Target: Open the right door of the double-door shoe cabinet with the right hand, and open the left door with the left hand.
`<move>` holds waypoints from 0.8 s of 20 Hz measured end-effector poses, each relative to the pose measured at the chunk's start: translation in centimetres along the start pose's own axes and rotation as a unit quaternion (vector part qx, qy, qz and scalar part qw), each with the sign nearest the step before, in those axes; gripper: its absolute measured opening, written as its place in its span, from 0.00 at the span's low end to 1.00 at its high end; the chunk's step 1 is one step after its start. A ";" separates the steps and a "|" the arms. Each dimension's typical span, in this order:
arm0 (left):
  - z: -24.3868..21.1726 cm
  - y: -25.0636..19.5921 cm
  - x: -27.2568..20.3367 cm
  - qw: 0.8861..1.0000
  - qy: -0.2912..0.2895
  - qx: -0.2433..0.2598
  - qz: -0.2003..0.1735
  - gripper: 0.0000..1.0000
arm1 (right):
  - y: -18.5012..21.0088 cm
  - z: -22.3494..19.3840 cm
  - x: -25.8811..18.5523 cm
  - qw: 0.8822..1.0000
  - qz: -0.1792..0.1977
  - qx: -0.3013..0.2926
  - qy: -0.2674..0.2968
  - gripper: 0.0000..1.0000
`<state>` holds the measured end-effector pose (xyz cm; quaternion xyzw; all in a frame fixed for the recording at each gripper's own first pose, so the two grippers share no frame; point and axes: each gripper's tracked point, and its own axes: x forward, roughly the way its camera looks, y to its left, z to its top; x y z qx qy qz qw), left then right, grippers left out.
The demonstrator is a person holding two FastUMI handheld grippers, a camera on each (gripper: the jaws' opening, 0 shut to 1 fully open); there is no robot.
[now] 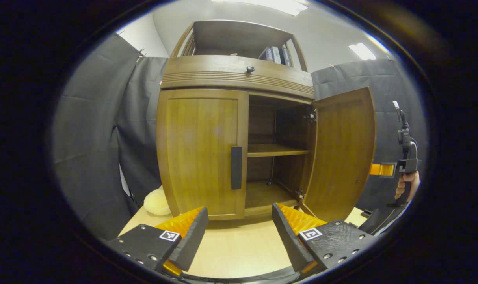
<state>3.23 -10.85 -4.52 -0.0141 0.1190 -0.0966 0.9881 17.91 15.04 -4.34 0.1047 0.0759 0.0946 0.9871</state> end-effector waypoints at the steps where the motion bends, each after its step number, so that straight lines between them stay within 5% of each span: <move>1: -0.1 -0.2 0.1 1.000 0.001 -0.001 -0.002 0.95 | -0.7 0.1 0.2 1.000 0.005 0.008 0.000 0.09; 5: -0.1 -0.6 0.9 1.000 0.007 0.000 -0.003 0.95 | -2.0 0.4 0.6 0.999 0.038 -0.012 0.009 0.07; 6: 0.1 -0.5 1.0 1.000 0.006 0.001 -0.002 0.95 | -2.5 0.3 0.6 0.999 0.040 -0.014 0.011 0.14; 7: 0.1 -0.7 1.0 1.000 0.005 0.001 -0.001 0.95 | -2.7 0.4 0.6 0.999 0.046 -0.016 0.015 0.00; 9: 0.0 -0.7 0.9 1.000 0.003 -0.001 -0.001 0.95 | -3.1 0.5 0.6 0.998 0.050 -0.022 0.017 0.00; 11: 0.1 -0.7 1.0 1.000 0.004 -0.001 0.003 0.95 | -3.8 0.4 0.5 0.998 0.046 -0.019 0.026 0.18; 14: 0.3 -0.9 1.0 1.000 0.005 -0.005 0.003 0.95 | -4.3 0.4 0.0 0.999 0.044 -0.012 0.030 0.27; 16: 0.4 -1.0 1.0 1.000 0.004 0.000 0.002 0.95 | -5.5 0.2 -0.7 0.999 0.023 -0.016 0.030 0.45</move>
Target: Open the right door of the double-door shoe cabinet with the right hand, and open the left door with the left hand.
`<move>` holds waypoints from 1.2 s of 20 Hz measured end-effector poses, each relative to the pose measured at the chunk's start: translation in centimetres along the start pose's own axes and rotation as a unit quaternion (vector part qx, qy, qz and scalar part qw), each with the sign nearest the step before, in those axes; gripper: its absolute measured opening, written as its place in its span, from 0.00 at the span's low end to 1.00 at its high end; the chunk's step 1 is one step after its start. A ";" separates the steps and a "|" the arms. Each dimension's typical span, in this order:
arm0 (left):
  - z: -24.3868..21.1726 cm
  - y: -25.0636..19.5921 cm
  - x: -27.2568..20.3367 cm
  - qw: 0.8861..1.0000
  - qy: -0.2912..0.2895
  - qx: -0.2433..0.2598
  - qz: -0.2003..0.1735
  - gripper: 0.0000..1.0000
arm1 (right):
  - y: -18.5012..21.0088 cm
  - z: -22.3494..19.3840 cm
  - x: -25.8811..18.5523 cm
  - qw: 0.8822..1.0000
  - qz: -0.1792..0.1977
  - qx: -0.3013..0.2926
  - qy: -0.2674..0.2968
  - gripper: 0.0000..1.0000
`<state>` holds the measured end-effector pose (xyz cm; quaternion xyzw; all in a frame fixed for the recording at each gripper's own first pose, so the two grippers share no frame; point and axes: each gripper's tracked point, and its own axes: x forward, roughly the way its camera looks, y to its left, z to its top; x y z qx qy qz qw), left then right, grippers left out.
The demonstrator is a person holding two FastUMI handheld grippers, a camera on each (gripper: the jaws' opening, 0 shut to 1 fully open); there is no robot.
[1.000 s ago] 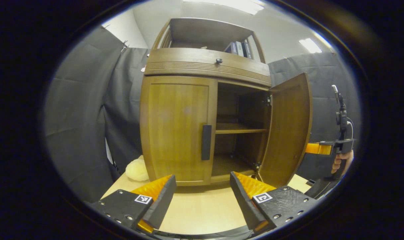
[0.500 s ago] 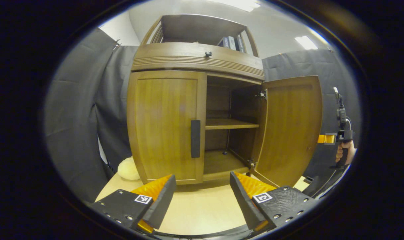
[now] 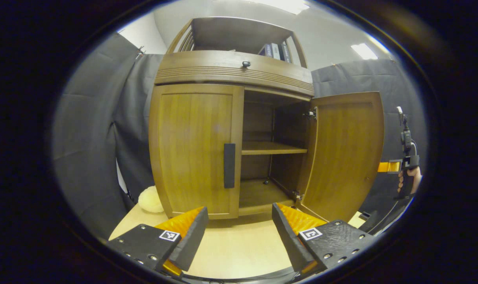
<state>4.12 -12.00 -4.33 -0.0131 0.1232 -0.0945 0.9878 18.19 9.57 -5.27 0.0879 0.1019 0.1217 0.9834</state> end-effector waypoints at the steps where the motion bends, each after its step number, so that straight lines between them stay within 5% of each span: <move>1: 0.0 -0.1 0.0 1.000 0.000 0.001 -0.001 0.95 | -0.5 0.2 -0.6 1.000 -0.006 0.002 -0.003 0.62; 3: -0.1 -0.3 0.2 1.000 0.001 0.001 -0.006 0.95 | -1.3 0.4 -2.3 1.000 -0.017 0.015 -0.010 0.96; 4: 0.0 -0.3 0.3 1.000 0.000 0.000 -0.008 0.95 | -1.5 0.3 -2.7 0.999 -0.028 0.019 -0.012 0.99; 6: 0.3 -0.3 0.7 1.000 -0.002 -0.004 -0.012 0.95 | -2.5 0.3 -4.1 0.998 -0.050 0.016 -0.019 0.92; 17: 5.3 2.4 4.5 0.999 -0.038 0.003 -0.001 0.95 | -6.1 3.5 -9.1 0.984 -0.167 0.022 -0.061 0.98; 24: 8.6 2.6 10.5 0.998 -0.053 -0.002 0.015 0.95 | -9.7 6.2 -7.4 0.972 -0.226 -0.012 -0.063 0.98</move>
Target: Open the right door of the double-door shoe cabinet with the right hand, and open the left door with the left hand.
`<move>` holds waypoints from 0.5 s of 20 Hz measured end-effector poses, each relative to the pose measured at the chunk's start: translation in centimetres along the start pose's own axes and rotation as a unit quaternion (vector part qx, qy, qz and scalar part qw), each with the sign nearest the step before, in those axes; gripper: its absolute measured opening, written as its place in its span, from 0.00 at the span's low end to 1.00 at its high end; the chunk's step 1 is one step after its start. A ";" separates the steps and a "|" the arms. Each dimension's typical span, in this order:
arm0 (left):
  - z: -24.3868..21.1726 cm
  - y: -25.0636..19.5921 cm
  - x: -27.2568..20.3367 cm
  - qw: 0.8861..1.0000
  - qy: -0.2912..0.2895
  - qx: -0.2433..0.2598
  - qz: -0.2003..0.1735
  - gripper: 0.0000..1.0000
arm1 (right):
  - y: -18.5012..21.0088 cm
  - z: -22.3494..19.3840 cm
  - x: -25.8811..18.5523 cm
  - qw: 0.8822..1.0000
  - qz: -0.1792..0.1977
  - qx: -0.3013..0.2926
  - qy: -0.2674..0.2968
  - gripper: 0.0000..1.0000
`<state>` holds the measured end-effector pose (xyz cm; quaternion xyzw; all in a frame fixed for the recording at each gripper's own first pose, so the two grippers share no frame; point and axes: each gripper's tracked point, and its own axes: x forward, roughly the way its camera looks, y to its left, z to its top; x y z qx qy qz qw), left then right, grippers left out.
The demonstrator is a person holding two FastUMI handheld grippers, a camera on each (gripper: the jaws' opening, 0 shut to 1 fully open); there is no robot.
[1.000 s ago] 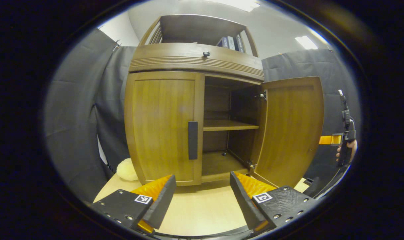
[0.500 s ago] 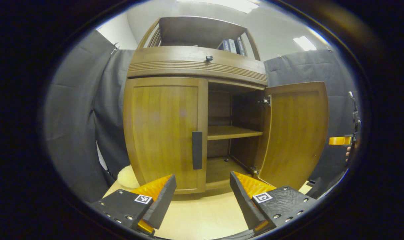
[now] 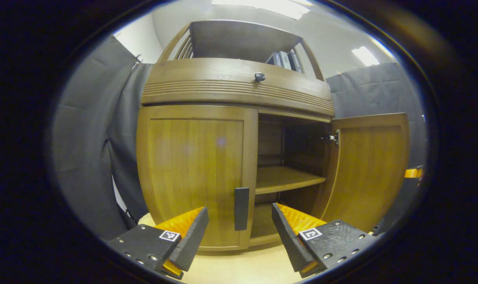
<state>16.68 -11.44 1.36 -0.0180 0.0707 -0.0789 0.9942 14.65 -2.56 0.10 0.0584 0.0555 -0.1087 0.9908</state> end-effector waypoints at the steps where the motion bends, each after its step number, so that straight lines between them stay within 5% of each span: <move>1: 0.0 -0.1 0.9 1.000 0.002 0.000 0.006 0.95 | 0.1 0.3 0.7 1.000 -0.002 0.001 -0.004 0.98; 9: -1.1 1.3 8.1 0.998 0.021 -0.015 0.052 0.95 | 1.8 1.1 6.4 1.000 0.017 -0.020 -0.010 0.92; 10: -1.5 1.5 8.7 0.998 0.026 -0.019 0.055 0.95 | 1.8 1.3 7.1 1.000 0.017 -0.017 -0.012 0.98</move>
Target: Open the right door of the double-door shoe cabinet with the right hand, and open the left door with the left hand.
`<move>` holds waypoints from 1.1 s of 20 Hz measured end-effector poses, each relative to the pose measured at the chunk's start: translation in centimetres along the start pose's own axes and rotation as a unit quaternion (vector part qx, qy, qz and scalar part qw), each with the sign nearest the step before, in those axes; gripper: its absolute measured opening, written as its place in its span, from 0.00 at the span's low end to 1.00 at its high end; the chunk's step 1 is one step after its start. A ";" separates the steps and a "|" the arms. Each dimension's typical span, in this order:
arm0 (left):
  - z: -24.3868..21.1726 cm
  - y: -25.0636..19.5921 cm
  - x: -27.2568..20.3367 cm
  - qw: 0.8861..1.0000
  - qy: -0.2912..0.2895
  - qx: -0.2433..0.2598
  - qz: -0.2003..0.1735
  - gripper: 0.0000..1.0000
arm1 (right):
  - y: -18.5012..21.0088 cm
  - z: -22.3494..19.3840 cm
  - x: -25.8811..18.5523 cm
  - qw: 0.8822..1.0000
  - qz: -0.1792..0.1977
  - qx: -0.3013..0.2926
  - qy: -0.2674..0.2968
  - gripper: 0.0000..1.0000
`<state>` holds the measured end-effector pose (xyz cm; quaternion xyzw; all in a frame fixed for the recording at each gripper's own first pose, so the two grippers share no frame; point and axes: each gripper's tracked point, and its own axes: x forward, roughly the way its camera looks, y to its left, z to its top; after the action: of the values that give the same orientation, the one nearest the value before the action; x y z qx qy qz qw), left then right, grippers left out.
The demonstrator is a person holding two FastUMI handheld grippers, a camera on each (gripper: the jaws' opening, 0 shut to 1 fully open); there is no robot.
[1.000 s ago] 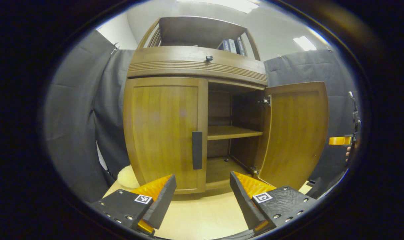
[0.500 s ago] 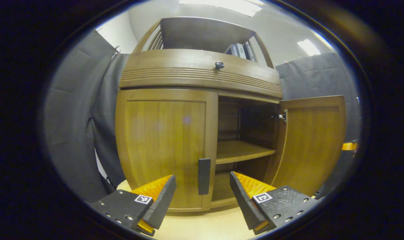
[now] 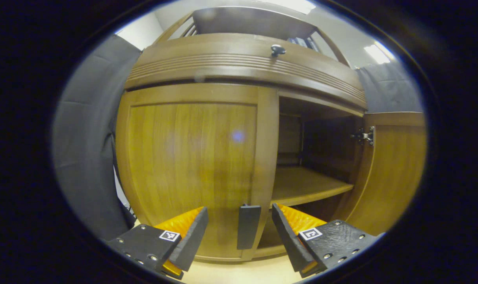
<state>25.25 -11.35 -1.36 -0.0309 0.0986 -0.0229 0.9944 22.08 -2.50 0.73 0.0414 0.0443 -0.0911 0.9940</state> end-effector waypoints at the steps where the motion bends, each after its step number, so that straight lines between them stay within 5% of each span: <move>1: -0.5 0.0 0.5 1.000 0.004 -0.004 0.003 0.95 | 0.0 0.3 0.8 1.000 0.001 0.003 -0.003 0.98; 6: -2.5 -0.3 3.2 1.000 0.028 -0.006 0.012 0.95 | 0.0 0.9 4.3 1.000 -0.002 0.005 -0.017 0.98; 8: -3.4 -0.6 3.5 0.999 0.034 -0.006 0.021 0.75 | 0.3 1.1 5.6 1.000 0.004 0.004 -0.017 0.98; 11: -4.1 -0.6 3.5 0.998 0.048 -0.018 0.025 0.75 | 0.3 1.0 7.2 1.000 0.012 -0.001 -0.016 0.98; 17: -4.8 -1.7 4.1 0.998 0.049 0.015 0.043 0.30 | 0.7 0.1 9.7 1.000 0.029 0.001 -0.005 0.98; 22: -4.9 -1.2 3.7 0.998 0.047 0.008 0.042 0.25 | 1.3 -0.1 10.0 0.999 0.036 0.001 -0.004 0.98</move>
<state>27.86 -13.06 -6.77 -0.0178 0.1462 0.0162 0.9890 32.06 -2.97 -0.20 0.0436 0.0389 -0.0554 0.9968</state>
